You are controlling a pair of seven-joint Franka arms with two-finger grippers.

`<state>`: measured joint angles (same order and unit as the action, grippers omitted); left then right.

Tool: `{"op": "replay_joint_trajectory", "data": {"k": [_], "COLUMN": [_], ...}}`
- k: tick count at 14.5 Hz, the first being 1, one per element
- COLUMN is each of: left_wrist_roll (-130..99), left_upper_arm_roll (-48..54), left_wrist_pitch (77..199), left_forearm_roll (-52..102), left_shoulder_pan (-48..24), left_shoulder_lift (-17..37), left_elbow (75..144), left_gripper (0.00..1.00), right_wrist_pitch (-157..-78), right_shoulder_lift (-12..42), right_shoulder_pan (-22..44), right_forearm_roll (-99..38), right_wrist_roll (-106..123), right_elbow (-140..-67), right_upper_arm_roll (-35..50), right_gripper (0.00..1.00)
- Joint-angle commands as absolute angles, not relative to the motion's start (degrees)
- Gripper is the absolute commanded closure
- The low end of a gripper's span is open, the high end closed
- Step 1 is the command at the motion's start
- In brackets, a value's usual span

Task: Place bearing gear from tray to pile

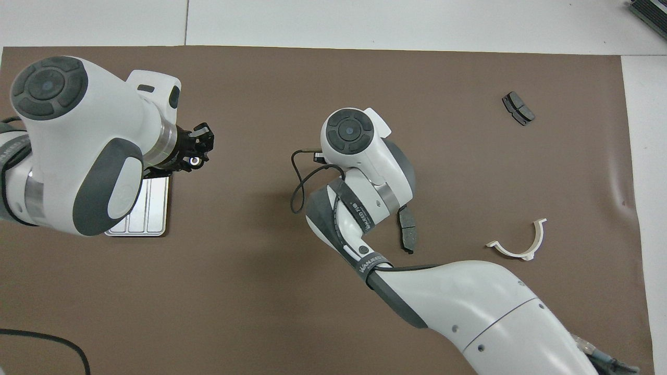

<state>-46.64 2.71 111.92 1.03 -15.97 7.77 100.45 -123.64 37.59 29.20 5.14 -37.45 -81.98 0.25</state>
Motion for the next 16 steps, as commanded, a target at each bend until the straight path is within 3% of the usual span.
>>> {"op": "replay_joint_trajectory", "data": {"k": [1,5,8,11,15,16], "left_wrist_roll": [-50.1,-51.9,-56.1,-58.5,-58.5,-58.5], "left_upper_arm_roll": [2.0,2.0,1.8,1.8,2.0,1.9], "left_wrist_pitch": [120.1,132.4,142.5,144.5,150.2,151.4], "left_forearm_roll": [1.8,8.4,11.2,11.2,11.6,11.6], "left_shoulder_pan": [-20.0,-24.5,-31.4,-35.8,-35.9,-35.9], "left_shoulder_lift": [8.0,10.2,18.9,27.1,28.9,28.8], "left_elbow": [103.4,106.8,104.6,97.8,99.4,100.6], "left_gripper": [1.0,1.0,1.0,1.0,1.0,0.99], "right_wrist_pitch": [-121.7,-117.9,-117.6,-117.1,-117.5,-118.3], "right_shoulder_lift": [36.9,35.3,34.9,34.6,33.3,32.6], "right_shoulder_pan": [23.4,14.5,8.6,3.3,-0.9,-1.6], "right_forearm_roll": [5.1,4.9,4.9,5.0,5.1,5.2], "right_wrist_roll": [-31.3,-21.4,-16.2,-13.2,-12.7,-12.8], "right_elbow": [-81.4,-80.9,-81.4,-82.4,-86.0,-87.8], "right_upper_arm_roll": [1.2,1.2,1.1,1.1,1.1,1.0], "right_gripper": [1.0,1.0,1.0,1.0,1.0,0.92]}}
